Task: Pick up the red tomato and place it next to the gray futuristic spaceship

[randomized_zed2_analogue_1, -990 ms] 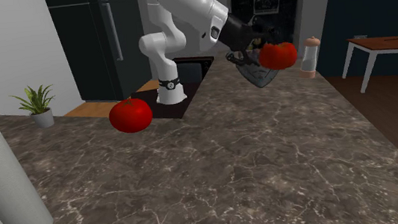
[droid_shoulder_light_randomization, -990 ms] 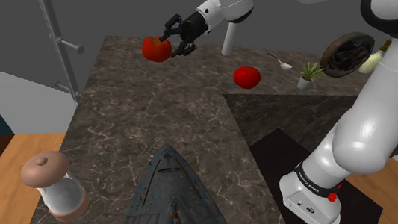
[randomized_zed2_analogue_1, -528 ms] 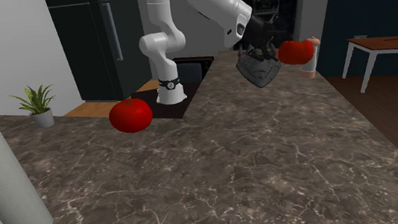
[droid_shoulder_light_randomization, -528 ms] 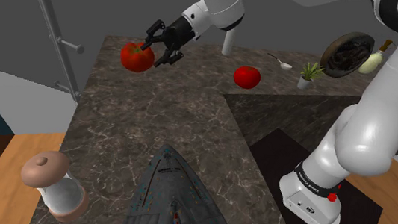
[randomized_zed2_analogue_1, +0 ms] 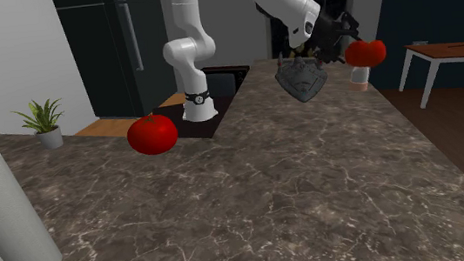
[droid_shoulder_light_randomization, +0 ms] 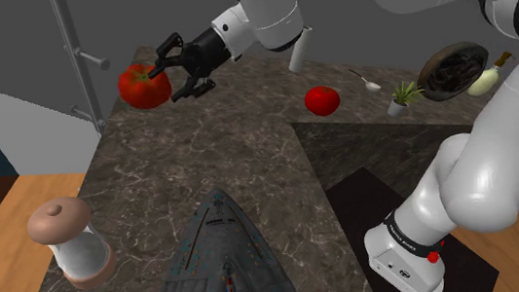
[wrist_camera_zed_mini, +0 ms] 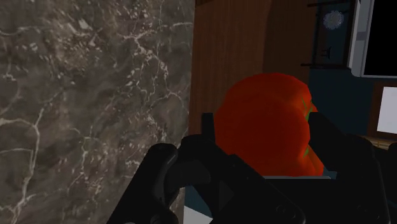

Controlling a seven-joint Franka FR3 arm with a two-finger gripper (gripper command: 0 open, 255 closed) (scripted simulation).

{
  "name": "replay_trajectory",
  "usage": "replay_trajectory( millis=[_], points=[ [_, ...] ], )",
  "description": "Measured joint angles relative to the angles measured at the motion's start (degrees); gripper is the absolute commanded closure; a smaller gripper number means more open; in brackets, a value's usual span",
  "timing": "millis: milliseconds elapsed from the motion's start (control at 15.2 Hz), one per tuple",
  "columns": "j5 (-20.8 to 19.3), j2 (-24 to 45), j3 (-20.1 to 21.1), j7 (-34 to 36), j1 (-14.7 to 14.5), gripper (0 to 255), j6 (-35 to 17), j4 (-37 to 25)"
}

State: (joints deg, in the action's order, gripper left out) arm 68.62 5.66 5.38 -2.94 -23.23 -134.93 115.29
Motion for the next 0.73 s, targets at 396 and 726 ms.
replay_trajectory(
  millis=[396, 726],
  points=[
    [0.6, 2.5, 4.1, 4.6, -5.2, 255, -7.8, -2.6],
    [-0.7, 5.4, 6.8, 9.2, -9.3, 255, -13.5, -5.9]
  ],
)
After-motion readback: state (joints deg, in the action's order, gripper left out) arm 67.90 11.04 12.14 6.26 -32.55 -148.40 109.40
